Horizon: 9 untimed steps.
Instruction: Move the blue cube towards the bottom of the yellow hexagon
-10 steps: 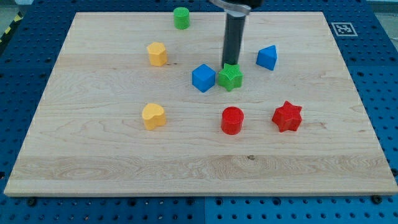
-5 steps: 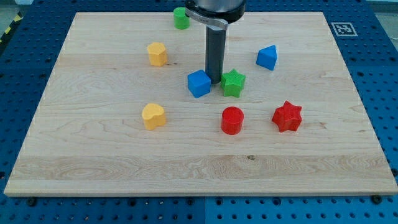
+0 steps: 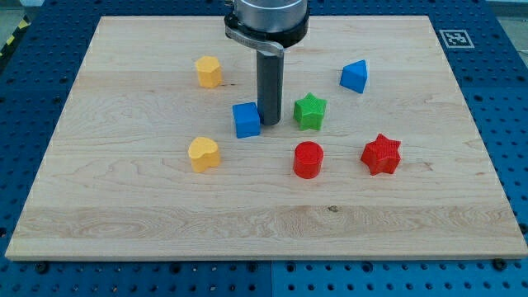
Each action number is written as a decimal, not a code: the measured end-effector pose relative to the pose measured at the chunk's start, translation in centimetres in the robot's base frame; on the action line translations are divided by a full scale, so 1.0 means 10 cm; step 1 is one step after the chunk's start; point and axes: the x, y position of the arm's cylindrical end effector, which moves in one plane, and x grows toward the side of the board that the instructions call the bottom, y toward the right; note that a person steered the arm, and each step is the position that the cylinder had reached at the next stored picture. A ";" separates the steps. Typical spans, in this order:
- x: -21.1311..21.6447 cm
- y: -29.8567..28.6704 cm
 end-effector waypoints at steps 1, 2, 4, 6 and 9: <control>0.13 0.03; 0.26 0.03; 0.29 0.01; 0.29 -0.22; 0.12 -0.46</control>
